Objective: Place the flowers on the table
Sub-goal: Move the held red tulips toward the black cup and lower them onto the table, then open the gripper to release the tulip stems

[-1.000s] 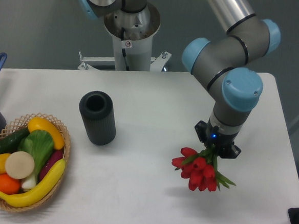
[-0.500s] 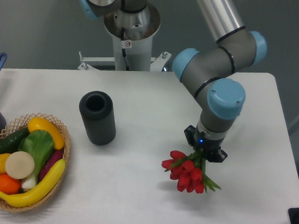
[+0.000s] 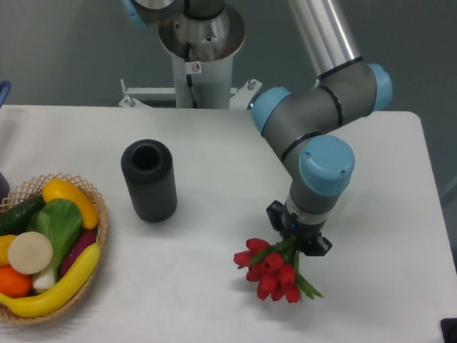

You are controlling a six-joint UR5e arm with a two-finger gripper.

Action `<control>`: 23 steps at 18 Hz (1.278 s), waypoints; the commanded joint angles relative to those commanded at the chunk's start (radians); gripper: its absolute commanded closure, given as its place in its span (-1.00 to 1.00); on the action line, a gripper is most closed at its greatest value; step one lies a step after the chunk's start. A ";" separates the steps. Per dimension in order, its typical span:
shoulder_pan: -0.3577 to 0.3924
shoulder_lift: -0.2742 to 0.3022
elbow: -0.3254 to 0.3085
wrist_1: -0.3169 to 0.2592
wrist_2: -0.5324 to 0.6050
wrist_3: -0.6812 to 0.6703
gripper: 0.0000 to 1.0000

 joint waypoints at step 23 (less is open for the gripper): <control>0.034 0.076 -0.087 0.131 0.000 -0.008 -1.00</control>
